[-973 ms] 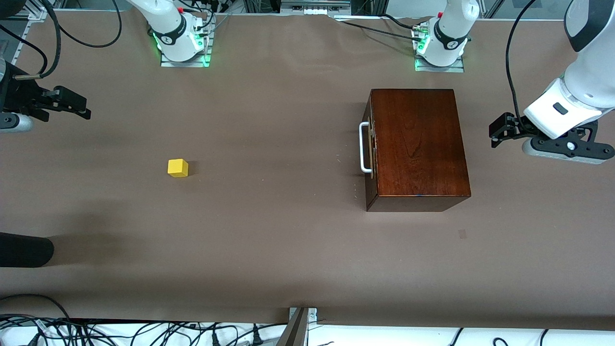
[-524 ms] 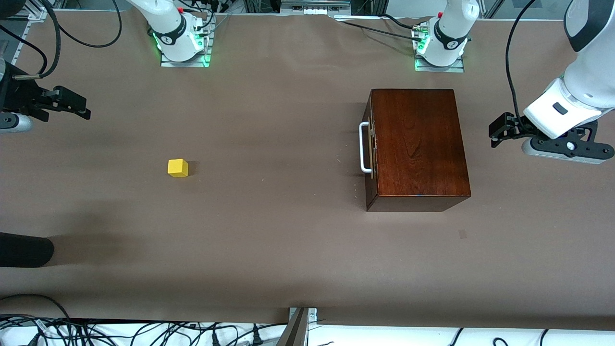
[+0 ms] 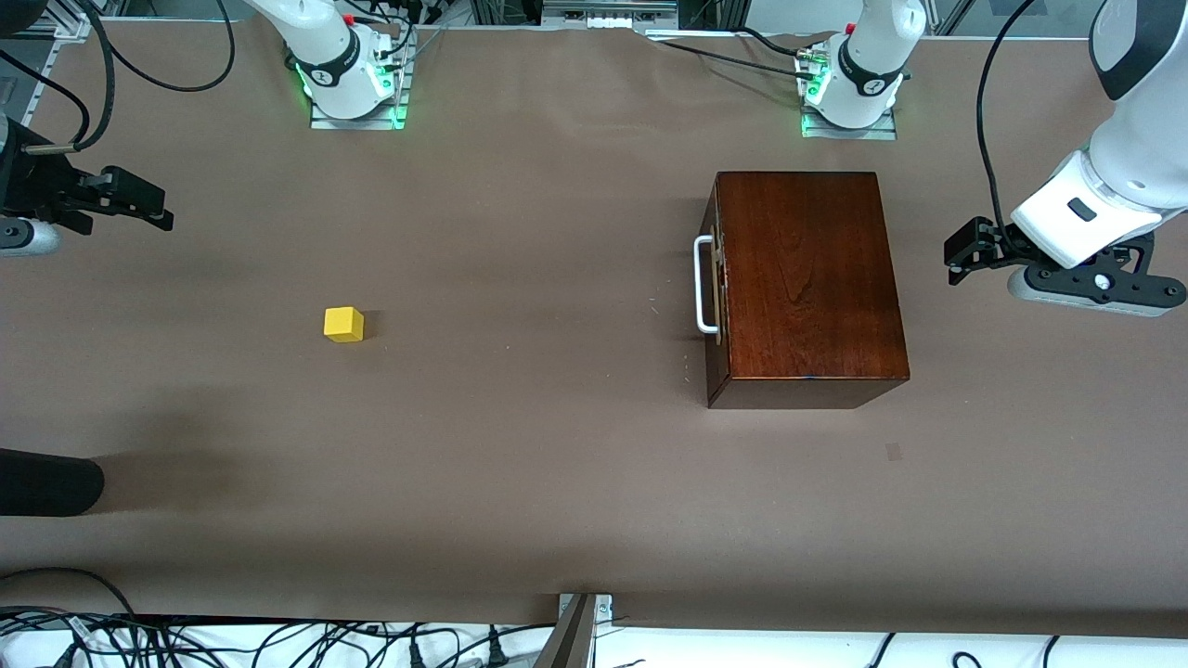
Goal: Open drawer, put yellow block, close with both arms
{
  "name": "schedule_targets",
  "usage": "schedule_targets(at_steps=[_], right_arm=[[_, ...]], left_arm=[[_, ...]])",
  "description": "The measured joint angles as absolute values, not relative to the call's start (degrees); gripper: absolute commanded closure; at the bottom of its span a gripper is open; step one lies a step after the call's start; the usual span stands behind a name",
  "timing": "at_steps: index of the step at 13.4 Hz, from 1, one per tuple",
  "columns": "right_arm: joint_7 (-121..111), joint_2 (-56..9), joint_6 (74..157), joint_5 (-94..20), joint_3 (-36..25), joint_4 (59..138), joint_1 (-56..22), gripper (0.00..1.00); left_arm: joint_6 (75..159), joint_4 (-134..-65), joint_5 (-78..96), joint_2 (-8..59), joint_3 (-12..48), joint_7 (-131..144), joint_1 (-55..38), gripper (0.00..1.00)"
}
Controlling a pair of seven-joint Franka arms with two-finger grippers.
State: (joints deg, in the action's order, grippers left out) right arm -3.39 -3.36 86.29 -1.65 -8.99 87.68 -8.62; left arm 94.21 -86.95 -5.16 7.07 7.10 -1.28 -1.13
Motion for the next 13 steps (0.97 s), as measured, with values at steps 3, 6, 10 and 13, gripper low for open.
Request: schedule_targets(at_steps=[3, 6, 10, 13], right_arm=[[-3.4, -3.4, 86.3, -1.7, -9.0, 87.7, -8.6, 0.0], [-3.4, -3.4, 86.3, -1.7, -9.0, 87.7, -8.6, 0.0], [-3.4, -3.4, 86.3, -1.7, -9.0, 87.7, -8.6, 0.0], [-3.4, -3.4, 86.3, -1.7, -9.0, 87.7, -8.6, 0.0]], left_arm=[[94.2, -86.9, -5.2, 7.1, 7.1, -1.3, -1.1, 0.0], [94.2, -86.9, -5.2, 7.1, 7.1, -1.3, -1.1, 0.0], [93.5, -86.9, -5.2, 7.1, 7.0, -1.3, -1.1, 0.0], [92.4, -86.9, -5.2, 7.1, 6.9, -1.3, -0.9, 0.0]])
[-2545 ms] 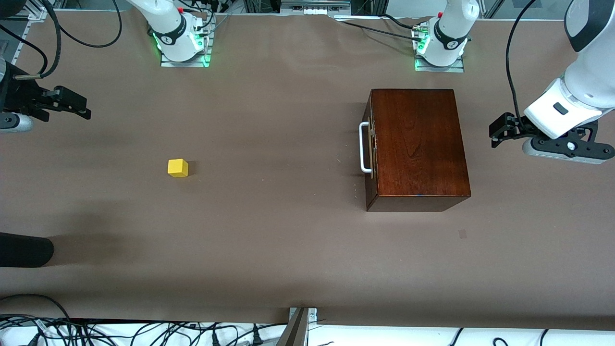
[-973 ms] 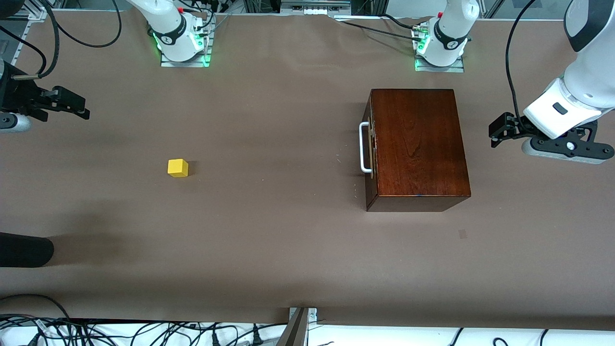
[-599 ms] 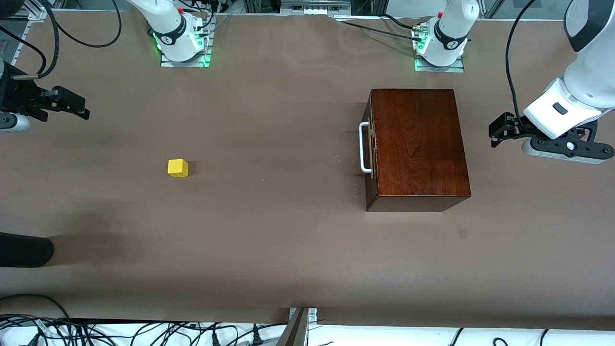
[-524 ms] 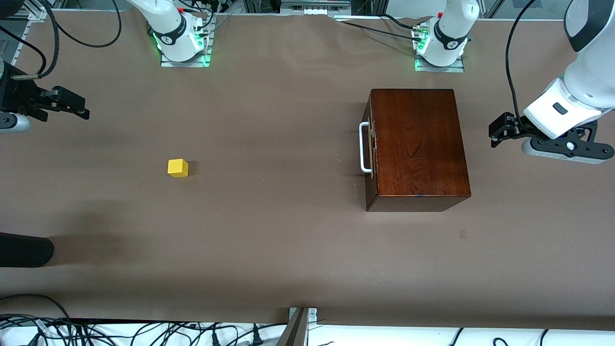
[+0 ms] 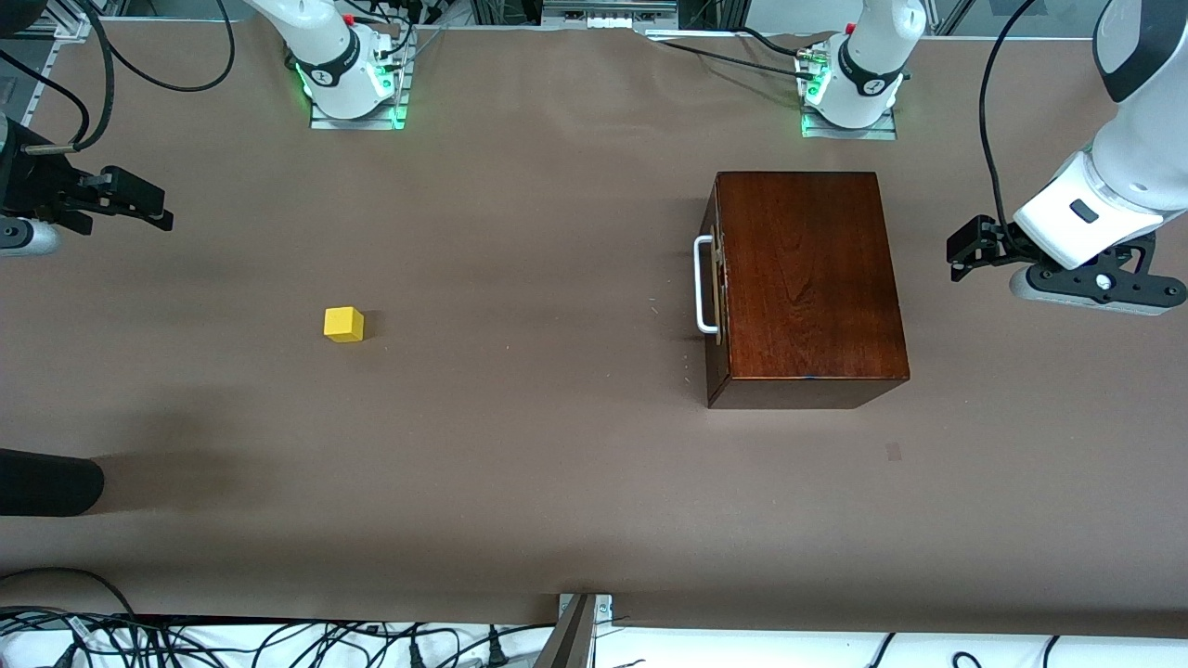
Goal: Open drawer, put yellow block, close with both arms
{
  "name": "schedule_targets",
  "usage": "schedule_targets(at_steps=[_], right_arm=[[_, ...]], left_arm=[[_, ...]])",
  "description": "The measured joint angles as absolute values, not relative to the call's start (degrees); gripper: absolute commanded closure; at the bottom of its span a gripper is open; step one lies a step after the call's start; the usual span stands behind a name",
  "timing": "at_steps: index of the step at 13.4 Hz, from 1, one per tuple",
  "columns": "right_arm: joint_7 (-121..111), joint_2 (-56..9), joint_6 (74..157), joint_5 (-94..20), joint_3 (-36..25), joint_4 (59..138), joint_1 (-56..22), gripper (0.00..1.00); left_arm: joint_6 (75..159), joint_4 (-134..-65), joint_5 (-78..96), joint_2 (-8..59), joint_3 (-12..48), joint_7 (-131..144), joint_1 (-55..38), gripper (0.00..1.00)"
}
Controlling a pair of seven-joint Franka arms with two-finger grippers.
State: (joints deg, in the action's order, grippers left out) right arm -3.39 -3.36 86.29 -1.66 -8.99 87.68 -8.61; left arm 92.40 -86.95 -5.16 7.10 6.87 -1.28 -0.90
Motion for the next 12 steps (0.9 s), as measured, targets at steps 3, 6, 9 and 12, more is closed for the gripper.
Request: schedule_targets(at_steps=[3, 6, 9, 12], right_arm=[[-3.4, -3.4, 86.3, -1.7, -9.0, 87.7, -8.6, 0.0], [-3.4, -3.4, 86.3, -1.7, -9.0, 87.7, -8.6, 0.0], [-3.4, -3.4, 86.3, -1.7, -9.0, 87.7, -8.6, 0.0], [-3.4, -3.4, 86.3, -1.7, -9.0, 87.7, -8.6, 0.0]], left_arm=[[91.5, -86.9, -5.2, 7.1, 6.9, -1.3, -0.9, 0.0], [90.7, -86.9, -5.2, 7.1, 6.9, -1.3, -0.9, 0.0], [89.8, -87.0, -5.2, 7.1, 6.9, -1.3, -0.9, 0.0], [89.8, -86.9, -5.2, 7.1, 6.9, -1.2, -0.9, 0.0]])
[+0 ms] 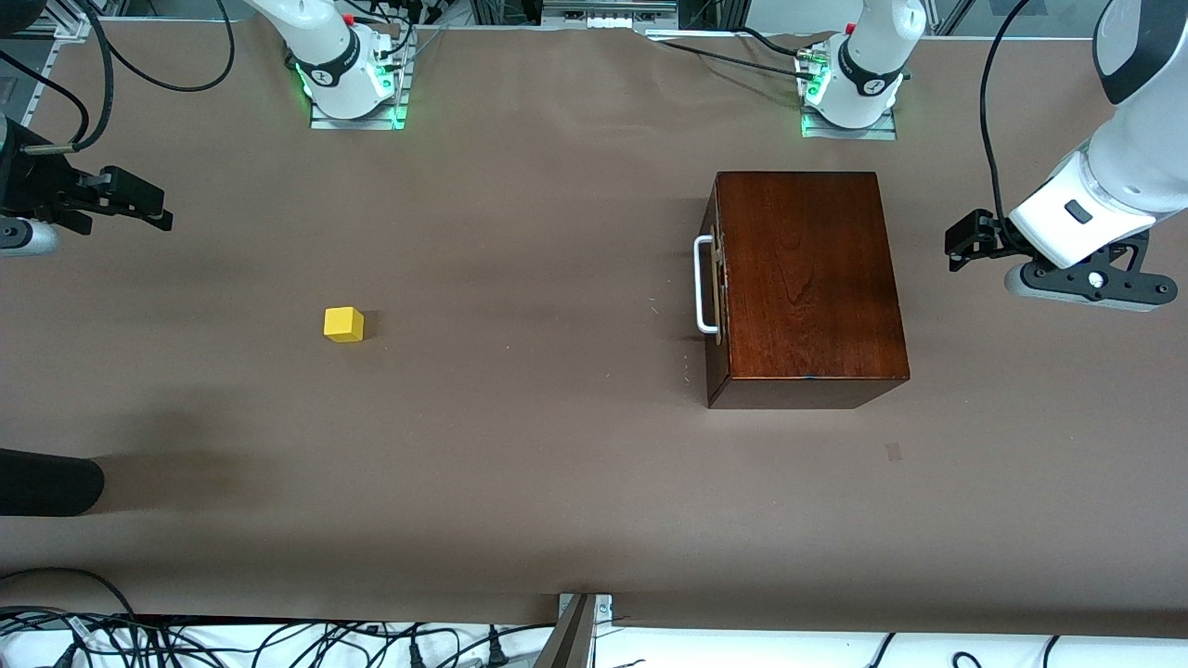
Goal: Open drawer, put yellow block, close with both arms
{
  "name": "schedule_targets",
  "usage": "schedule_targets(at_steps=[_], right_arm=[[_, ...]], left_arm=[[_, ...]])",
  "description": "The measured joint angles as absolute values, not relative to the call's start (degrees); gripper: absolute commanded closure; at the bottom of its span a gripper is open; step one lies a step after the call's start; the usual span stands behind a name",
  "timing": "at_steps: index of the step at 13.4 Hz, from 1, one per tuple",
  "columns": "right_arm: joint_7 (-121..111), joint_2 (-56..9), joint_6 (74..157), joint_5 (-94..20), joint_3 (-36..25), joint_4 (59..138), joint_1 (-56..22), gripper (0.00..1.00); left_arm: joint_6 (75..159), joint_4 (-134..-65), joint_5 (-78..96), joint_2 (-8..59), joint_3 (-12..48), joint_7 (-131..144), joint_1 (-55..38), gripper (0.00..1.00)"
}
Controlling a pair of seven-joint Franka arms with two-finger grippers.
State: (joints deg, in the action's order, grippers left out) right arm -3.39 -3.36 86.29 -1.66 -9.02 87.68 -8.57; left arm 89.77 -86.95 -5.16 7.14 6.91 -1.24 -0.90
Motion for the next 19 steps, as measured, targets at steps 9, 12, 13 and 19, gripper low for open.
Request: schedule_targets(at_steps=[9, 12, 13, 19], right_arm=[[-3.4, -3.4, 86.3, -1.7, -9.0, 87.7, -8.5, 0.0], [-3.4, -3.4, 86.3, -1.7, -9.0, 87.7, -8.5, 0.0], [-3.4, -3.4, 86.3, -1.7, -9.0, 87.7, -8.5, 0.0], [-3.4, -3.4, 86.3, -1.7, -9.0, 87.7, -8.5, 0.0]], left_arm=[[89.8, -86.9, -5.2, 7.2, 10.3, 10.5, -6.5, 0.0], [89.8, -86.9, -5.2, 8.3, 12.2, 20.2, -10.6, 0.0], [89.8, -86.9, -5.2, 9.1, 12.3, 22.9, -12.5, 0.0], [95.0, -86.2, -5.3, 19.5, 12.4, 33.6, -23.6, 0.0]])
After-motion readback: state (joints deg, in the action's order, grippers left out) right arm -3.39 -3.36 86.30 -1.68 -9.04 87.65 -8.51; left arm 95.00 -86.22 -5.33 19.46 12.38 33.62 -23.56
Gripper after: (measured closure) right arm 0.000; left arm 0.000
